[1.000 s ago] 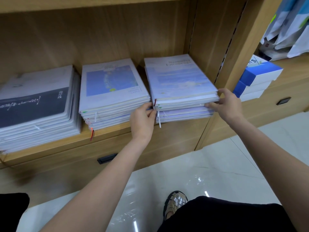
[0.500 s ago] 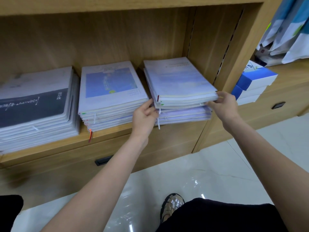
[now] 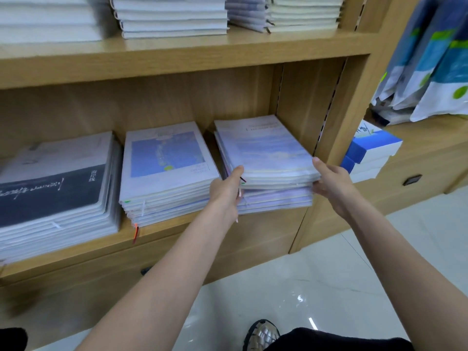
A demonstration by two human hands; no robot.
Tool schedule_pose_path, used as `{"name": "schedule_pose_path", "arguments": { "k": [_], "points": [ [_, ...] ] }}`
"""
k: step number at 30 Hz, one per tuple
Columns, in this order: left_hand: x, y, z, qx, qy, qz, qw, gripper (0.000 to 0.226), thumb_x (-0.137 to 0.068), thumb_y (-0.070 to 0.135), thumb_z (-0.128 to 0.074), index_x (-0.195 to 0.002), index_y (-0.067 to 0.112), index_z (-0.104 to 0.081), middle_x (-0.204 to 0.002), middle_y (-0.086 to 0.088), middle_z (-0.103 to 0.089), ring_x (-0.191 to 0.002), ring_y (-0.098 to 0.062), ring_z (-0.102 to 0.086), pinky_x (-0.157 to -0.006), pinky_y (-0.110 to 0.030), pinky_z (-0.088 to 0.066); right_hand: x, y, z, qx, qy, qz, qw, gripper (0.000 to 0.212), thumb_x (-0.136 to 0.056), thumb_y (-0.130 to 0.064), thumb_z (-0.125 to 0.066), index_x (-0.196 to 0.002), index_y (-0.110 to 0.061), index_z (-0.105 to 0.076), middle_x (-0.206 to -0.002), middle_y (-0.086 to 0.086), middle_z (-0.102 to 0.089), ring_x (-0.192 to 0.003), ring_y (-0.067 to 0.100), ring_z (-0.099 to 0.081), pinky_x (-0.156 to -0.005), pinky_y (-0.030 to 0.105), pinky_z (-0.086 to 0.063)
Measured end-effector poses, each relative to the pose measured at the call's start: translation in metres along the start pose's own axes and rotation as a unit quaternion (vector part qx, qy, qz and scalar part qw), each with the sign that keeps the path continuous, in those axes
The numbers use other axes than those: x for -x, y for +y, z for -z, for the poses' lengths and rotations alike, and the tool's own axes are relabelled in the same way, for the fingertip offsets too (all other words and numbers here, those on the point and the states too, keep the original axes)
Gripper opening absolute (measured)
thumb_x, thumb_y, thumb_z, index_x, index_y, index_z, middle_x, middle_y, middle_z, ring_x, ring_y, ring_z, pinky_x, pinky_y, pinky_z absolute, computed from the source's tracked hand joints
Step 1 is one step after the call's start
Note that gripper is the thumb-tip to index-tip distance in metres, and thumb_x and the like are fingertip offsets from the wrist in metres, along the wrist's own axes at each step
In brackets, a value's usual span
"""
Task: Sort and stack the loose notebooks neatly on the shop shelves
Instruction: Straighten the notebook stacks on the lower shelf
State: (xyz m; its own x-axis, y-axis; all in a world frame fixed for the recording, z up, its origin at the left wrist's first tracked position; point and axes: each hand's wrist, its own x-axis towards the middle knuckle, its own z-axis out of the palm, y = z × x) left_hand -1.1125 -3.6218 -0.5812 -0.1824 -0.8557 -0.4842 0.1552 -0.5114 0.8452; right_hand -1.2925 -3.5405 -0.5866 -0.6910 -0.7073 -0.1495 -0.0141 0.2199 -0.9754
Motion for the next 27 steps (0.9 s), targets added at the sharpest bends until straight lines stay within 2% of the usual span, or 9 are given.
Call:
{"name": "schedule_pose_path", "arguments": {
  "k": [2, 4, 7, 11, 15, 18, 22, 24, 27],
  "points": [
    [0.002, 0.002, -0.005, 0.034, -0.021, 0.023, 0.999, 0.046, -0.086, 0.022, -0.064, -0.125, 0.002, -0.048, -0.110, -0.014, -0.059, -0.078, -0.020, -0.058, -0.070, -0.028, -0.054, 0.000, 0.001, 0.002, -0.035, 0.002, -0.015, 0.999, 0.033, -0.096, -0.039, -0.047, -0.108, -0.009, -0.057, -0.119, 0.014, -0.061, -0.110, 0.031, -0.058, -0.098, 0.042, -0.048],
    [0.005, 0.007, -0.010, 0.077, -0.038, 0.037, 0.996, 0.044, -0.087, 0.018, -0.062, -0.125, 0.002, -0.047, -0.122, -0.017, -0.054, -0.092, -0.026, -0.060, -0.076, -0.035, -0.056, 0.000, 0.003, 0.004, -0.085, 0.002, -0.026, 0.996, 0.036, -0.098, -0.036, -0.045, -0.117, -0.007, -0.055, -0.119, 0.010, -0.060, -0.101, 0.023, -0.060, -0.094, 0.036, -0.049],
    [0.011, 0.020, -0.012, 0.101, -0.055, 0.025, 0.993, 0.046, -0.086, 0.020, -0.065, -0.126, 0.005, -0.047, -0.122, -0.016, -0.056, -0.102, -0.026, -0.062, -0.082, -0.035, -0.055, -0.002, -0.005, 0.003, -0.150, 0.024, -0.026, 0.988, 0.033, -0.098, -0.033, -0.046, -0.117, -0.007, -0.054, -0.116, 0.006, -0.061, -0.091, 0.013, -0.061, -0.089, 0.030, -0.050],
    [0.012, 0.035, -0.005, 0.090, -0.077, 0.032, 0.992, 0.036, -0.088, 0.033, -0.062, -0.115, 0.010, -0.053, -0.114, -0.014, -0.062, -0.097, -0.025, -0.064, -0.075, -0.035, -0.056, -0.011, -0.015, -0.006, -0.213, 0.010, -0.049, 0.976, 0.035, -0.094, -0.040, -0.052, -0.114, -0.012, -0.054, -0.109, 0.005, -0.063, -0.094, 0.016, -0.062, -0.077, 0.029, -0.053],
    [0.009, 0.023, -0.005, 0.055, -0.049, 0.052, 0.996, 0.028, -0.091, 0.027, -0.058, -0.111, 0.007, -0.054, -0.114, -0.015, -0.061, -0.096, -0.026, -0.063, -0.076, -0.035, -0.054, -0.013, -0.009, -0.017, -0.115, 0.022, -0.052, 0.992, 0.048, -0.090, -0.026, -0.062, -0.130, -0.005, -0.046, -0.087, 0.004, -0.057, -0.065, 0.019, -0.054, -0.054, 0.029, -0.046],
    [0.007, 0.005, -0.009, 0.071, -0.001, 0.027, 0.997, 0.035, -0.089, 0.024, -0.059, -0.116, 0.001, -0.052, -0.113, -0.015, -0.059, -0.093, -0.027, -0.062, -0.081, -0.035, -0.055, -0.015, -0.013, -0.016, -0.168, 0.029, -0.076, 0.982, 0.040, -0.088, -0.011, -0.063, -0.126, -0.008, -0.050, -0.088, 0.005, -0.059, -0.070, 0.019, -0.054, -0.055, 0.027, -0.039],
    [0.012, -0.008, -0.008, 0.108, 0.034, -0.014, 0.993, 0.020, -0.088, 0.022, -0.060, -0.086, 0.008, -0.046, -0.081, -0.009, -0.046, -0.076, -0.022, -0.050, -0.079, -0.034, -0.056, -0.010, -0.020, -0.016, -0.208, 0.045, -0.061, 0.975, 0.032, -0.084, -0.002, -0.061, -0.113, -0.013, -0.054, -0.106, 0.012, -0.061, -0.082, 0.022, -0.056, -0.065, 0.030, -0.043],
    [0.014, -0.012, -0.009, 0.120, 0.029, -0.029, 0.992, 0.021, -0.088, 0.022, -0.060, -0.088, 0.009, -0.044, -0.086, -0.012, -0.050, -0.083, -0.023, -0.052, -0.068, -0.026, -0.054, -0.008, -0.022, -0.015, -0.208, 0.055, -0.038, 0.976, 0.030, -0.085, -0.002, -0.061, -0.111, -0.015, -0.054, -0.107, 0.010, -0.060, -0.080, 0.018, -0.056, -0.067, 0.027, -0.043],
    [0.012, -0.015, -0.011, 0.136, 0.023, -0.037, 0.990, 0.021, -0.089, 0.021, -0.059, -0.090, 0.009, -0.043, -0.094, -0.014, -0.053, -0.085, -0.023, -0.053, -0.070, -0.026, -0.053, -0.012, -0.024, -0.013, -0.225, 0.050, -0.020, 0.973, 0.033, -0.086, 0.001, -0.059, -0.117, -0.010, -0.054, -0.109, 0.010, -0.060, -0.081, 0.016, -0.058, -0.073, 0.026, -0.047]
  ]
}}
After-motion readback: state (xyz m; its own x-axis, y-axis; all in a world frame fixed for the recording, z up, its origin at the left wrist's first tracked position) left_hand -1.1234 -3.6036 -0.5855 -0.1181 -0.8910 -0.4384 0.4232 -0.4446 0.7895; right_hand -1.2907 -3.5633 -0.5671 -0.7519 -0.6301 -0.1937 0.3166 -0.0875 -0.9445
